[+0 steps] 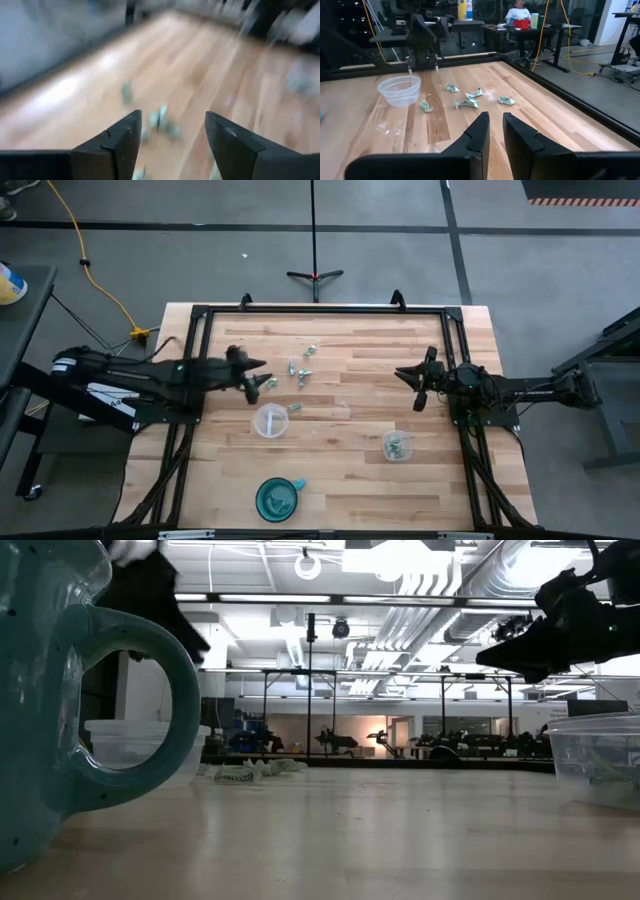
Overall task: Sort candy
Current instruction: Put the green candy into the circle transparent bin
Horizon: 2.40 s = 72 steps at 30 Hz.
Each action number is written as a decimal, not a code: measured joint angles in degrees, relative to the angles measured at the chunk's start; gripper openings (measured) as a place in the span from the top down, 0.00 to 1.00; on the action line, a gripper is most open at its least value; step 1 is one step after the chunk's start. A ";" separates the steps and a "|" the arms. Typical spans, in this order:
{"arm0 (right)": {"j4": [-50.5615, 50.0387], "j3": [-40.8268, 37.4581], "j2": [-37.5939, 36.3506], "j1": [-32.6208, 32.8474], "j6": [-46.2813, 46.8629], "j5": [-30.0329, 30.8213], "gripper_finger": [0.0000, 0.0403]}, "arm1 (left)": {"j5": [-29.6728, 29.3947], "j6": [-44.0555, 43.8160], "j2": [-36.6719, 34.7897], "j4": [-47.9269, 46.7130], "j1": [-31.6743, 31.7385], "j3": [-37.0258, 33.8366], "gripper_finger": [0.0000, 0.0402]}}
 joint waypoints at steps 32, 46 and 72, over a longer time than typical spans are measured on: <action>-3.59 0.04 0.02 -0.02 -2.11 -0.22 0.88 | 27.22 -0.81 44.99 -21.16 19.69 19.53 0.40; -3.59 0.04 0.02 -0.04 -2.06 -0.22 0.89 | 35.08 6.50 43.49 -24.69 19.72 21.06 0.94; -4.00 0.04 0.04 -0.04 -1.95 -0.22 0.88 | 28.99 0.61 39.83 -43.07 -3.52 36.94 0.71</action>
